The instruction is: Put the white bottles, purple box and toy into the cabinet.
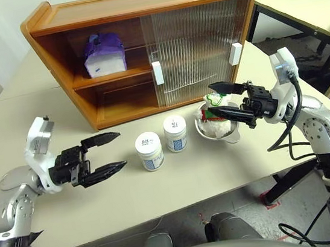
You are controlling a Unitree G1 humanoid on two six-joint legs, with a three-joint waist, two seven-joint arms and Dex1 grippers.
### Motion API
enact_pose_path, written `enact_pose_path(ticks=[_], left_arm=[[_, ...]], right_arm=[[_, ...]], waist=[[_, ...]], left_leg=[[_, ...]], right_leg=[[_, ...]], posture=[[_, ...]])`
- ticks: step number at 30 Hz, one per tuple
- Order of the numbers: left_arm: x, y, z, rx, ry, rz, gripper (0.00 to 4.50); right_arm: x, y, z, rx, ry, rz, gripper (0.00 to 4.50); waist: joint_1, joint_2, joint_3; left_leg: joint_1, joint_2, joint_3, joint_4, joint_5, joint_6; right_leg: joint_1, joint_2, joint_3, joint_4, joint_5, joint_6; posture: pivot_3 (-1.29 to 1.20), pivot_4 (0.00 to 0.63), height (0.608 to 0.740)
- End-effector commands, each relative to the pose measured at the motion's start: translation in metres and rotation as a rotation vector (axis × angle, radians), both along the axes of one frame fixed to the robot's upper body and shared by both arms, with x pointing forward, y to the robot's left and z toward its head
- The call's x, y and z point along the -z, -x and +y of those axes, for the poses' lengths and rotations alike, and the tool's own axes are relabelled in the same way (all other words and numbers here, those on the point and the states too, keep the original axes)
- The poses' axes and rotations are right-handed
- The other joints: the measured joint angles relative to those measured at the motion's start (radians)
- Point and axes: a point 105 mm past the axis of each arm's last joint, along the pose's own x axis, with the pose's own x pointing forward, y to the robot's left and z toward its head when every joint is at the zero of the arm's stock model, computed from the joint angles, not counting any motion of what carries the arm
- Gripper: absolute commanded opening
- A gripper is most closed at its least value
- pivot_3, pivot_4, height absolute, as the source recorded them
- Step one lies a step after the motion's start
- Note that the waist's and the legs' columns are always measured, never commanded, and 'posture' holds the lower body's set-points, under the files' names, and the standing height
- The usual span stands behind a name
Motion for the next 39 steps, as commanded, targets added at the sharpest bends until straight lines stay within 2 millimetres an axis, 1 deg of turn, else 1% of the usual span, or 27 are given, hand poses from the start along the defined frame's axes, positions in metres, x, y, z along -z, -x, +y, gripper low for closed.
enact_pose_path(ticks=[1, 8, 11, 16, 18, 22, 26, 30, 39], left_arm=[[0.019, 0.0, -0.002, -0.014, -0.032, 0.001, 4.46], [0.048, -0.008, -0.008, -0.034, -0.086, -0.077, 4.46], [0.054, -0.013, -0.008, -0.05, -0.101, -0.096, 4.46], [0.066, -0.023, -0.012, -0.075, -0.108, -0.11, 4.46], [0.073, -0.028, -0.014, -0.101, -0.103, -0.107, 4.46], [0.088, -0.029, -0.019, -0.103, -0.109, -0.094, 4.46], [0.095, -0.027, -0.023, -0.089, -0.109, -0.092, 4.46], [0.102, -0.026, -0.024, -0.079, -0.113, -0.084, 4.46], [0.103, -0.031, -0.027, -0.077, -0.088, -0.09, 4.46]], right_arm=[[-0.004, -0.001, 0.0, -0.001, 0.01, -0.012, 4.5], [-0.009, -0.001, 0.001, -0.005, 0.013, -0.018, 4.5], [-0.01, -0.001, 0.002, -0.005, 0.014, -0.02, 4.5], [-0.012, 0.0, 0.002, -0.003, 0.016, -0.022, 4.5], [-0.012, 0.0, 0.002, 0.0, 0.016, -0.023, 4.5], [-0.013, 0.001, 0.001, 0.004, 0.016, -0.023, 4.5], [-0.013, 0.001, 0.001, 0.007, 0.02, -0.023, 4.5], [-0.014, 0.0, 0.0, 0.01, 0.021, -0.025, 4.5], [-0.011, 0.001, -0.002, 0.015, 0.028, -0.023, 4.5]], waist=[[0.0, 0.0, 0.0], [0.0, 0.001, 0.0], [0.0, 0.001, 0.0], [0.0, 0.001, 0.0], [-0.001, 0.001, 0.0], [-0.002, 0.001, 0.0], [-0.005, 0.001, 0.0], [-0.007, 0.001, 0.0], [-0.011, 0.001, 0.0]], left_leg=[[0.0, 0.0, 0.0, 0.0, 0.0, 0.0], [0.0, 0.001, -0.005, 0.001, 0.0, 0.0], [0.0, 0.001, -0.006, 0.001, 0.0, 0.0], [0.0, 0.001, -0.007, 0.001, 0.001, 0.001], [0.0, 0.001, -0.007, 0.002, 0.001, 0.001], [0.001, 0.0, -0.006, 0.004, 0.001, 0.001], [0.001, 0.0, -0.005, 0.004, 0.001, 0.002], [0.001, 0.0, -0.005, 0.004, 0.002, 0.003], [0.001, 0.0, -0.005, 0.004, 0.002, 0.003]], right_leg=[[0.0, 0.0, 0.0, 0.0, 0.0, 0.0], [0.001, 0.0, 0.003, 0.001, 0.0, 0.001], [0.001, 0.001, 0.003, 0.001, -0.004, 0.008], [0.003, 0.001, 0.001, 0.001, -0.004, 0.009], [0.003, 0.001, 0.0, 0.001, -0.004, 0.012], [0.005, 0.001, -0.002, 0.001, -0.005, 0.016], [0.005, 0.002, -0.002, 0.0, -0.005, 0.021], [0.006, 0.002, -0.002, 0.0, -0.005, 0.021], [0.006, 0.002, -0.002, 0.0, -0.005, 0.022]], posture=[[-0.08, 0.0, 0.74], [-0.09, 0.0, 0.74], [-0.09, 0.0, 0.74], [-0.09, 0.0, 0.74], [-0.1, 0.0, 0.74], [-0.1, 0.0, 0.74], [-0.11, 0.0, 0.74], [-0.11, 0.0, 0.74], [-0.12, 0.0, 0.74]])
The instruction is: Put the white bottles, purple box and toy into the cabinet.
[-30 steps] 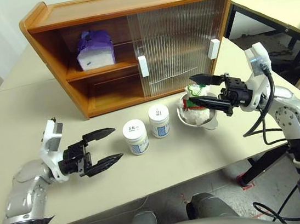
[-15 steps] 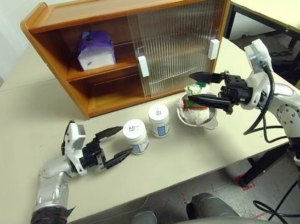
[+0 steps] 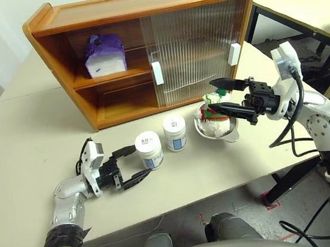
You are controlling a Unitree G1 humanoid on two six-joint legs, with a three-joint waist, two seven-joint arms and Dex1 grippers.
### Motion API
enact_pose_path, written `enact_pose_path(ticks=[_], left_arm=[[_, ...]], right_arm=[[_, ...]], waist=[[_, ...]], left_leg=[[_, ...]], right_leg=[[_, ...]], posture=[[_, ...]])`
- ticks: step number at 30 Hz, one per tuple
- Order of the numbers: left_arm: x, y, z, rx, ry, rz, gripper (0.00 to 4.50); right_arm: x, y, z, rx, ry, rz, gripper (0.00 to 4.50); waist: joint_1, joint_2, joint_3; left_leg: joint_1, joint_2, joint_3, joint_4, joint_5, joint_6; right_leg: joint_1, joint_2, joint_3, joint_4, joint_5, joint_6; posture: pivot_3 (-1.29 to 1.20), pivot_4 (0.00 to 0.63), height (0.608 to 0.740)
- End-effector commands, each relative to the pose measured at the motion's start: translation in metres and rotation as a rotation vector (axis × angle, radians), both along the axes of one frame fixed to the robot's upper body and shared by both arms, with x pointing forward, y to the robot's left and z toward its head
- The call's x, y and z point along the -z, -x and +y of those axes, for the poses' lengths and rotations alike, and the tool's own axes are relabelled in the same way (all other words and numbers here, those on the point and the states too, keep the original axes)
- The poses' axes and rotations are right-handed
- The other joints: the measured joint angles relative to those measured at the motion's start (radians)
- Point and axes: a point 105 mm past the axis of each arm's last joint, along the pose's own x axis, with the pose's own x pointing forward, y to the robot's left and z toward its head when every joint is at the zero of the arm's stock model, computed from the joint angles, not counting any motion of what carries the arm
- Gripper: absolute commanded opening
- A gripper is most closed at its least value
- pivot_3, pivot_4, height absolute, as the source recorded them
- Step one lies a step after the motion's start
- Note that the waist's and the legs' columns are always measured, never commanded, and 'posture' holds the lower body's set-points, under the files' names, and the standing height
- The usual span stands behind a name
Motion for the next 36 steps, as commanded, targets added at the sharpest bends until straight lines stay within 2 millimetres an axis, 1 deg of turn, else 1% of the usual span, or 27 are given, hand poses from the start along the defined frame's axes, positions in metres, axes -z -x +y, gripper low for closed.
enact_pose_path(ticks=[1, 6, 14, 17, 19, 20, 26, 32, 36], left_arm=[[0.002, -0.001, -0.004, 0.019, 0.0, 0.001, 4.46], [-0.006, -0.004, -0.014, 0.05, 0.018, -0.019, 4.46], [-0.011, -0.007, -0.016, 0.046, 0.025, -0.017, 4.46], [-0.011, -0.007, -0.015, 0.042, 0.025, -0.013, 3.88], [-0.011, -0.008, -0.014, 0.036, 0.027, -0.01, 3.23], [-0.011, -0.009, -0.014, 0.034, 0.028, -0.008, 3.06], [-0.011, -0.01, -0.014, 0.025, 0.037, -0.006, 3.06], [-0.022, -0.028, 0.002, -0.108, 0.073, -0.032, 3.06], [-0.025, -0.038, 0.023, -0.209, 0.051, -0.038, 3.06]], right_arm=[[-0.002, 0.002, 0.0, 0.0, 0.004, -0.01, 4.5], [0.0, 0.002, -0.001, 0.002, 0.005, -0.008, 4.5], [0.002, 0.003, -0.001, 0.003, 0.007, -0.006, 4.5], [0.002, 0.003, -0.002, 0.005, 0.006, -0.006, 4.5], [0.002, 0.003, -0.001, 0.006, 0.006, -0.006, 4.5], [0.002, 0.003, -0.001, 0.006, 0.006, -0.005, 4.5], [0.001, 0.003, -0.001, 0.009, 0.005, -0.005, 4.5], [0.002, 0.003, 0.0, 0.01, 0.004, -0.005, 4.5], [0.002, 0.003, 0.001, 0.007, 0.001, -0.004, 4.5]], waist=[[-0.002, 0.0, 0.0], [-0.005, 0.0, 0.0], [-0.007, 0.0, 0.0], [-0.007, 0.0, 0.0], [-0.007, 0.0, 0.0], [-0.008, 0.0, 0.0], [-0.008, 0.0, 0.0], [-0.009, 0.0, 0.0], [-0.009, 0.0, 0.0]], left_leg=[[0.0, 0.0, 0.0, 0.0, 0.0, 0.0], [0.0, 0.0, 0.001, 0.0, 0.0, 0.001], [0.0, -0.001, 0.003, 0.0, 0.0, 0.001], [0.0, -0.001, 0.003, 0.0, 0.0, 0.001], [0.0, -0.001, 0.003, 0.0, 0.0, 0.001], [0.0, -0.001, 0.003, 0.0, 0.0, 0.001], [0.0, -0.001, 0.003, 0.0, 0.001, 0.001], [0.0, -0.001, 0.003, 0.0, 0.001, 0.001], [0.0, -0.001, 0.003, -0.001, 0.001, 0.001]], right_leg=[[0.0, 0.0, 0.0, 0.0, 0.0, 0.0], [0.001, 0.0, 0.0, 0.0, -0.001, 0.001], [0.001, 0.001, 0.0, 0.0, -0.002, 0.003], [0.001, 0.001, 0.0, 0.0, -0.002, 0.003], [0.001, 0.001, 0.0, 0.0, -0.002, 0.003], [0.001, 0.001, 0.0, 0.0, -0.002, 0.003], [0.001, 0.001, 0.0, 0.0, -0.002, 0.003], [0.001, 0.001, 0.0, 0.0, -0.002, 0.003], [0.001, 0.001, 0.0, 0.0, -0.002, 0.003]], posture=[[-0.12, 0.0, 0.74], [-0.12, 0.0, 0.74], [-0.12, 0.0, 0.74], [-0.13, 0.0, 0.74], [-0.13, 0.0, 0.74], [-0.13, 0.0, 0.74], [-0.13, 0.0, 0.74], [-0.13, 0.0, 0.74], [-0.12, 0.0, 0.74]])
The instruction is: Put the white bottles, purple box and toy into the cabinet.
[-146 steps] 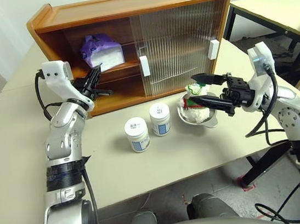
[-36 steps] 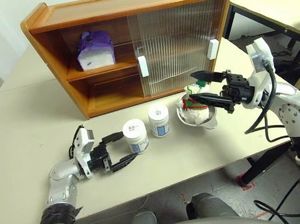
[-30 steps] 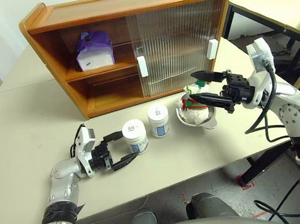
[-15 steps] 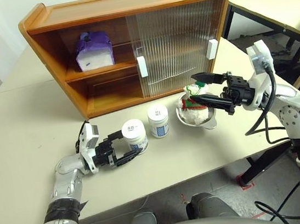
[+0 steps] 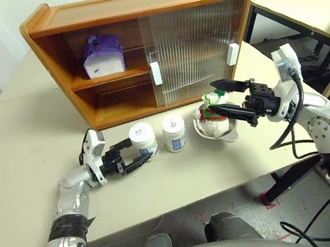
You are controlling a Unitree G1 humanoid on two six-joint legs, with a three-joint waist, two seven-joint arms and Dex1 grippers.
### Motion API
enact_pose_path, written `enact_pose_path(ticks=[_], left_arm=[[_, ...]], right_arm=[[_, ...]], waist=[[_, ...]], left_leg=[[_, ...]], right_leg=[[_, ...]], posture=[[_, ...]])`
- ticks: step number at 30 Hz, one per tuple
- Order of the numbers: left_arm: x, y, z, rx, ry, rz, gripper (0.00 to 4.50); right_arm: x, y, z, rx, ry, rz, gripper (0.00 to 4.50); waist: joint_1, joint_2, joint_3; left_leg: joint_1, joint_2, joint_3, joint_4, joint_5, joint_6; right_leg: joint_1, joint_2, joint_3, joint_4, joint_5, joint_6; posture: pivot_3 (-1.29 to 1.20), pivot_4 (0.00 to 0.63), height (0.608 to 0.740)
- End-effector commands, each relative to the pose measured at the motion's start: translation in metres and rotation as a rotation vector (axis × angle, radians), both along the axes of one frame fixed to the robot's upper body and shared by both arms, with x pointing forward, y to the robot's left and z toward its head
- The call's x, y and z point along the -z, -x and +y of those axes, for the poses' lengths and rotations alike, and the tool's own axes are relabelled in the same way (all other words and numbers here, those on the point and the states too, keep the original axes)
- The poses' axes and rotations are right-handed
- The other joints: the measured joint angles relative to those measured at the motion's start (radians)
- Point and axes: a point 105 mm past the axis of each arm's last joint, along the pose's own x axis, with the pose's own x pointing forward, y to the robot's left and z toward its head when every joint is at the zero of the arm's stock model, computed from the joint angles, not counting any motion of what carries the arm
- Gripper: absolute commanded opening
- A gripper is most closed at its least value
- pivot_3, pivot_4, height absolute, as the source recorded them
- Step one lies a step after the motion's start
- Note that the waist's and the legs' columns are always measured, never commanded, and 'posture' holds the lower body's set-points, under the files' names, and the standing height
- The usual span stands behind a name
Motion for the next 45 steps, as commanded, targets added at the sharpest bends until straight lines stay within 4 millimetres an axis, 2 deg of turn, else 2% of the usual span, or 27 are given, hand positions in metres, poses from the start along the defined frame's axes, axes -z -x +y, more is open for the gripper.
enact_pose_path(ticks=[1, 7, 12, 16, 25, 35, 45], left_arm=[[-0.007, -0.009, 0.018, -0.089, 0.006, -0.018, 3.06], [-0.014, -0.031, 0.028, -0.256, 0.043, -0.006, 3.06], [-0.021, -0.04, 0.023, -0.297, 0.093, -0.014, 3.06], [-0.035, -0.051, 0.015, -0.318, 0.13, -0.038, 3.06], [-0.059, -0.07, 0.014, -0.393, 0.152, -0.078, 3.06], [-0.055, -0.081, 0.027, -0.503, 0.12, -0.06, 3.06], [-0.045, -0.085, 0.021, -0.498, 0.086, -0.036, 3.06]], right_arm=[[0.0, 0.001, 0.001, -0.002, 0.0, -0.008, 4.5], [0.001, 0.0, 0.002, -0.005, -0.004, -0.007, 4.5], [0.001, 0.0, 0.003, -0.005, -0.006, -0.006, 4.5], [0.001, 0.0, 0.002, -0.002, -0.004, -0.005, 4.5], [0.003, 0.001, 0.002, 0.001, -0.003, -0.005, 4.5], [0.001, 0.001, 0.004, -0.002, -0.01, -0.009, 4.5], [0.0, 0.001, 0.004, 0.002, -0.01, -0.011, 4.5]], waist=[[0.0, 0.0, 0.0], [0.004, 0.0, 0.0], [0.003, 0.0, 0.0], [0.003, 0.0, 0.0], [0.003, -0.001, 0.0], [0.002, -0.001, 0.0], [0.003, -0.001, 0.0]], left_leg=[[0.0, 0.0, 0.0, 0.0, 0.0, 0.0], [-0.001, 0.0, 0.0, 0.0, 0.0, 0.0], [0.0, -0.001, 0.002, 0.001, 0.0, 0.001], [0.0, -0.001, 0.003, 0.001, 0.0, 0.001], [0.001, -0.001, 0.004, 0.001, 0.001, 0.001], [0.001, -0.001, 0.004, 0.002, 0.002, 0.003], [0.001, -0.001, 0.004, 0.002, 0.004, 0.007]], right_leg=[[0.0, 0.0, 0.0, 0.0, 0.0, 0.0], [0.0, 0.0, 0.0, 0.0, -0.001, 0.001], [0.001, 0.0, 0.0, 0.0, -0.001, 0.001], [0.001, 0.0, 0.0, 0.0, -0.001, 0.001], [0.003, 0.0, 0.0, -0.001, -0.001, 0.002], [0.004, 0.0, 0.0, 0.0, 0.0, 0.003], [0.004, 0.0, 0.0, -0.001, 0.003, 0.004]], posture=[[-0.12, 0.0, 0.74], [-0.12, 0.0, 0.74], [-0.12, 0.0, 0.74], [-0.13, 0.0, 0.74], [-0.13, 0.0, 0.74], [-0.13, 0.0, 0.74], [-0.14, 0.0, 0.74]])
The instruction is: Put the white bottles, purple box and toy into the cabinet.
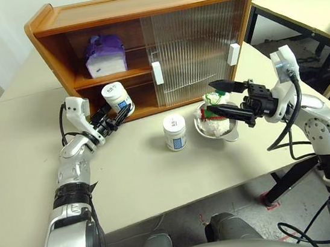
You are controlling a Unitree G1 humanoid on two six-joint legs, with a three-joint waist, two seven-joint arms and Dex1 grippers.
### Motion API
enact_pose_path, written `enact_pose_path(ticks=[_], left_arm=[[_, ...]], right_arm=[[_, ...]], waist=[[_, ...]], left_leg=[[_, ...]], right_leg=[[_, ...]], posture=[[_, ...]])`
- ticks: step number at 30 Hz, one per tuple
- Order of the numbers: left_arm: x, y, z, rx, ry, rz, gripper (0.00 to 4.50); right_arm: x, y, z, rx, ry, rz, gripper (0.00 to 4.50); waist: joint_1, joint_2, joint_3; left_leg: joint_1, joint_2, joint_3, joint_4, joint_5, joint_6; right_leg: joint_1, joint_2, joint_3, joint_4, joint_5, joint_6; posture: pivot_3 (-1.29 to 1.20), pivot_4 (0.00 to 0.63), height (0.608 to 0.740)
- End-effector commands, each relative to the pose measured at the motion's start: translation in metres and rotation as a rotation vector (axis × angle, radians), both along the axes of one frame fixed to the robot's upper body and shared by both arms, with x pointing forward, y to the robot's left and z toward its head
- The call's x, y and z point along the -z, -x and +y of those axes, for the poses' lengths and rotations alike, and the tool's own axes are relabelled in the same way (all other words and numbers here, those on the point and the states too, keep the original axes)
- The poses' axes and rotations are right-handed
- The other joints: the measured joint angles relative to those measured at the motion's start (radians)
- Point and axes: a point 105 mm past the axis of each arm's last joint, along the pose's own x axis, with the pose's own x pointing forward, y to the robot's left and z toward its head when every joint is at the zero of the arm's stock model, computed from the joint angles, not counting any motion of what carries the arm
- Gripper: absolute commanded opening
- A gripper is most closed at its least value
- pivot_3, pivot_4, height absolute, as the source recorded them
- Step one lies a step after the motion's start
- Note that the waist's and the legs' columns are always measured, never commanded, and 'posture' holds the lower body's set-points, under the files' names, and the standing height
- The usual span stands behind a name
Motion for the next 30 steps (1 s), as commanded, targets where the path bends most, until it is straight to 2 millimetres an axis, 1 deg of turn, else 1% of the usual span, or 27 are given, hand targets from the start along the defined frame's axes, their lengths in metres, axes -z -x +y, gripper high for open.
enact_pose_path(ticks=[1, 7, 14, 18, 25, 30], left_arm=[[-0.006, -0.007, -0.003, -0.004, -0.02, -0.023, 3.06], [0.0, -0.019, -0.006, -0.057, -0.051, -0.003, 3.06], [0.001, -0.034, -0.019, -0.125, -0.06, 0.002, 3.06], [0.007, -0.041, -0.021, -0.189, -0.063, 0.024, 3.06], [0.015, -0.049, -0.031, -0.257, -0.079, 0.041, 3.06], [0.016, -0.057, -0.046, -0.268, -0.06, 0.046, 3.06]], right_arm=[[-0.002, 0.002, 0.001, -0.004, 0.01, -0.011, 4.5], [-0.003, 0.001, 0.002, -0.007, 0.009, -0.013, 4.5], [-0.003, 0.001, 0.003, -0.008, 0.008, -0.015, 4.5], [-0.003, 0.001, 0.002, -0.007, 0.007, -0.015, 4.5], [-0.002, 0.001, 0.003, -0.007, 0.007, -0.013, 4.5], [-0.002, 0.001, 0.003, -0.009, 0.008, -0.014, 4.5]], waist=[[0.0, 0.0, 0.0], [0.001, 0.0, 0.0], [0.0, -0.001, 0.0], [0.0, -0.001, 0.0], [0.0, -0.001, 0.001], [0.001, -0.002, 0.001]], left_leg=[[0.0, 0.0, 0.0, 0.0, 0.0, 0.0], [-0.001, 0.0, 0.0, 0.0, 0.0, 0.0], [-0.001, 0.0, 0.0, 0.0, 0.0, 0.0], [-0.001, 0.0, 0.0, 0.0, 0.0, 0.001], [-0.001, 0.0, 0.0, 0.001, 0.001, 0.001], [-0.001, -0.001, 0.0, 0.002, 0.001, 0.002]], right_leg=[[0.0, 0.0, 0.0, 0.0, 0.0, 0.0], [0.0, 0.0, 0.0, -0.001, 0.0, 0.0], [0.001, 0.0, 0.0, -0.002, 0.001, 0.001], [0.001, 0.0, 0.0, -0.003, 0.001, 0.002], [0.002, 0.0, 0.001, -0.004, 0.002, 0.005], [0.003, 0.0, 0.001, -0.004, 0.003, 0.006]], posture=[[-0.14, 0.0, 0.74], [-0.13, 0.0, 0.74], [-0.13, 0.0, 0.74], [-0.14, 0.0, 0.74], [-0.14, 0.0, 0.74], [-0.14, 0.0, 0.74]])
